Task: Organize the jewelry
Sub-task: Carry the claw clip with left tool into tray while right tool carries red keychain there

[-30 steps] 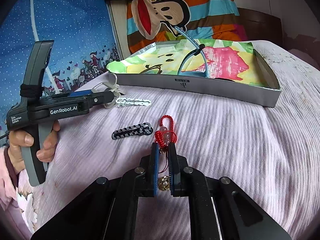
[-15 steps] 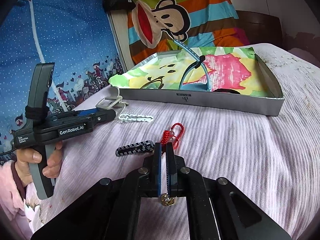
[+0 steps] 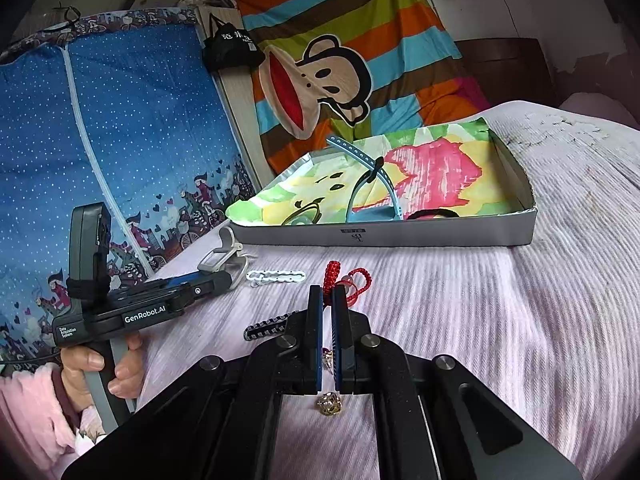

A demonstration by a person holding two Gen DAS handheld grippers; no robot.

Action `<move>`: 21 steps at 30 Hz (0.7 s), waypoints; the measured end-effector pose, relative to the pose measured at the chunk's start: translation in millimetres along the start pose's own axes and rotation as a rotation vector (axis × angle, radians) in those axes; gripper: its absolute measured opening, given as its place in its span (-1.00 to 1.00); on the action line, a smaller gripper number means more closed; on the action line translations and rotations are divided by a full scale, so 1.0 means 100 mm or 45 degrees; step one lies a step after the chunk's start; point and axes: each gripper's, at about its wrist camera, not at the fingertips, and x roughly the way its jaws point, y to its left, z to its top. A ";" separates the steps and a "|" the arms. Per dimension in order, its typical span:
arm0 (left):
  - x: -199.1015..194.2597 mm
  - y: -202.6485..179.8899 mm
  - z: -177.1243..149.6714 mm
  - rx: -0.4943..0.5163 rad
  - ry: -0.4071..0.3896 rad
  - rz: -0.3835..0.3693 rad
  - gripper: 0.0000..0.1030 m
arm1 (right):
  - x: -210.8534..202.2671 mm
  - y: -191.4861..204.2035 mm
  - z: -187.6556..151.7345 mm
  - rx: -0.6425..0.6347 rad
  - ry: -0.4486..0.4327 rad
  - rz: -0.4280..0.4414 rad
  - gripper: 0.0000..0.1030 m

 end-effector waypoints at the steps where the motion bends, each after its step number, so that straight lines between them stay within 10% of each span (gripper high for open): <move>1: -0.02 0.01 -0.01 -0.002 -0.007 -0.002 -0.30 | 0.00 0.00 0.01 -0.004 -0.004 -0.003 -0.92; 21: -0.17 -0.17 0.58 -0.054 -0.200 -0.002 -0.30 | -0.09 0.16 0.68 -0.140 -0.175 -0.094 -0.92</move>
